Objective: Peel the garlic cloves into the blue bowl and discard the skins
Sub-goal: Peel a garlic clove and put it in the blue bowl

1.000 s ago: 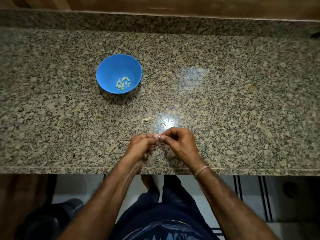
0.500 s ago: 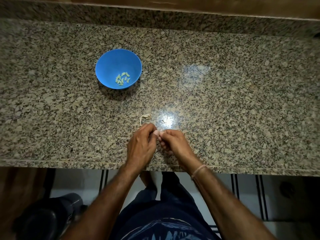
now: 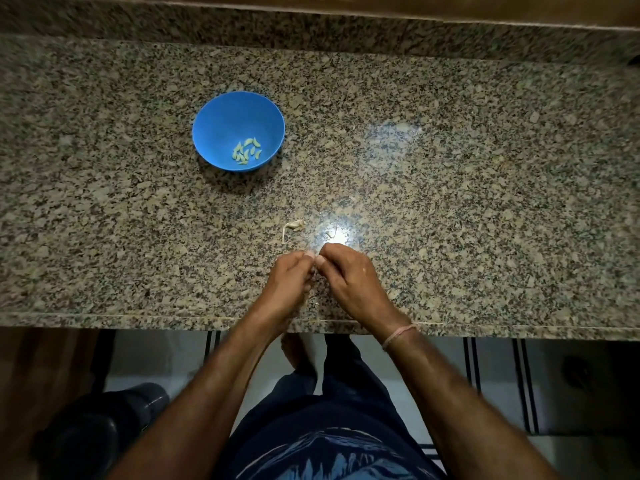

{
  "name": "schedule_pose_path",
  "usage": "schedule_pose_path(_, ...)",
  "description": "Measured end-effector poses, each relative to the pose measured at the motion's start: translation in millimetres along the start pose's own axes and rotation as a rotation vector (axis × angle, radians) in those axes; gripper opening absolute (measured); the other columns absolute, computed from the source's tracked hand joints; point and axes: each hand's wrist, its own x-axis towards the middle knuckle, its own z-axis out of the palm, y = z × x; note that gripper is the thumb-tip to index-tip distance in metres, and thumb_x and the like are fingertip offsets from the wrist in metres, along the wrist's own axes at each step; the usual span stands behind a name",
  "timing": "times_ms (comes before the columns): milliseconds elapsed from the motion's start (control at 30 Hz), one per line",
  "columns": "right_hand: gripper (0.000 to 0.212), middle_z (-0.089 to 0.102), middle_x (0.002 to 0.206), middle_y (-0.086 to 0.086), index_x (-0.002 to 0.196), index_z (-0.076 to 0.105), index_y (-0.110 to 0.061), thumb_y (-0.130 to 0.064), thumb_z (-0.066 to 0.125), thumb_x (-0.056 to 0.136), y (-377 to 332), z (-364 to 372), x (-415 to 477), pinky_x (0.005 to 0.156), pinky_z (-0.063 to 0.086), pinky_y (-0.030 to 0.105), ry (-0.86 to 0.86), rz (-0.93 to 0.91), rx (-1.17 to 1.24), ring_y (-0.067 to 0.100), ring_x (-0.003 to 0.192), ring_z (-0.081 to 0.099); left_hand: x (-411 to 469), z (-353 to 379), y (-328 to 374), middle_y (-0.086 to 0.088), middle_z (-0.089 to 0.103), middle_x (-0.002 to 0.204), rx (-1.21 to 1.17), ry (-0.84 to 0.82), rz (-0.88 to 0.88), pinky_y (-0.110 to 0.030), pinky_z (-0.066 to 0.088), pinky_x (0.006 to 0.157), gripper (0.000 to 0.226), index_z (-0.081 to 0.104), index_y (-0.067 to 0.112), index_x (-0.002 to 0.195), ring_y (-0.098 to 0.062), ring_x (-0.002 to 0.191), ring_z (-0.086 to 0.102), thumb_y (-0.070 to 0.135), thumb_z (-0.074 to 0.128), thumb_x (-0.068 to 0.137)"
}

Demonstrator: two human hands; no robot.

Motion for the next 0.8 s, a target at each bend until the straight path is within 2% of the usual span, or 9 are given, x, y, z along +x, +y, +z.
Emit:
schedule_pose_path(67,0.032,0.046,0.071,-0.010,0.076,0.049,-0.022,-0.023,0.053,0.108,-1,0,3,0.061,0.031,0.016,-0.005,0.004,-0.019,0.000,0.064,0.038,-1,-1,0,-0.002,0.055,0.081,0.024,0.002,0.000,-0.024,0.041,0.056,0.029,0.060,0.015,0.096,-0.011,0.068,0.048,0.032,0.043,0.111)
schedule_pose_path(200,0.030,0.052,0.068,-0.006,0.079,0.058,-0.018,-0.021,0.050,0.108,-10,-3,7,0.059,0.037,0.022,-0.132,0.536,0.730,0.010,0.064,0.043,0,1,-6,0.001,0.053,0.084,0.591,0.199,0.445,-0.026,0.037,0.061,0.026,0.051,0.016,0.092,-0.011,0.072,0.045,0.031,0.040,0.111)
schedule_pose_path(267,0.030,0.053,0.071,-0.006,0.079,0.057,-0.021,-0.023,0.050,0.108,-11,0,4,0.059,0.038,0.019,-0.097,0.445,0.608,0.009,0.066,0.044,2,0,-4,0.003,0.052,0.081,0.489,0.170,0.353,-0.025,0.036,0.059,0.027,0.054,0.015,0.092,-0.010,0.068,0.044,0.031,0.042,0.111)
schedule_pose_path(400,0.030,0.048,0.072,-0.007,0.078,0.053,-0.016,-0.022,0.053,0.108,-4,3,6,0.060,0.033,0.013,0.009,0.029,0.005,0.002,0.064,0.039,4,-7,4,0.003,0.047,0.069,-0.110,-0.036,-0.155,-0.025,0.031,0.049,0.031,0.056,0.018,0.083,-0.009,0.054,0.038,0.031,0.047,0.109)
schedule_pose_path(433,0.030,0.049,0.072,-0.006,0.079,0.054,-0.015,-0.022,0.053,0.108,-5,4,7,0.058,0.033,0.013,0.002,0.073,0.048,0.003,0.064,0.040,3,-5,4,0.004,0.047,0.070,-0.048,-0.009,-0.103,-0.025,0.031,0.050,0.030,0.055,0.019,0.083,-0.009,0.055,0.039,0.031,0.047,0.109)
schedule_pose_path(567,0.028,0.050,0.066,-0.006,0.079,0.058,-0.016,-0.018,0.050,0.106,-15,2,15,0.054,0.036,0.019,-0.156,0.642,0.810,0.010,0.061,0.041,1,-1,2,0.010,0.048,0.078,0.651,0.254,0.413,-0.018,0.028,0.055,0.024,0.048,0.021,0.089,-0.005,0.065,0.041,0.029,0.042,0.111)
schedule_pose_path(633,0.028,0.050,0.069,-0.006,0.079,0.056,-0.018,-0.019,0.051,0.107,-13,7,14,0.057,0.035,0.017,-0.113,0.518,0.652,0.008,0.062,0.042,6,-3,6,0.005,0.054,0.078,0.428,0.184,0.278,-0.019,0.033,0.055,0.027,0.053,0.017,0.088,-0.008,0.065,0.045,0.028,0.043,0.111)
schedule_pose_path(733,0.027,0.048,0.073,-0.010,0.080,0.052,-0.019,-0.020,0.053,0.107,1,12,13,0.061,0.035,0.013,0.024,0.062,0.020,0.002,0.066,0.041,10,-13,14,0.004,0.046,0.061,-0.154,-0.039,-0.266,-0.021,0.027,0.041,0.035,0.052,0.018,0.076,-0.009,0.049,0.036,0.027,0.044,0.109)
schedule_pose_path(800,0.028,0.048,0.072,-0.008,0.079,0.052,-0.018,-0.020,0.054,0.107,1,14,15,0.061,0.034,0.015,0.017,0.006,-0.038,0.002,0.066,0.041,11,-14,15,0.006,0.042,0.060,-0.107,-0.054,-0.293,-0.023,0.024,0.043,0.036,0.050,0.021,0.072,-0.009,0.049,0.032,0.028,0.045,0.107)
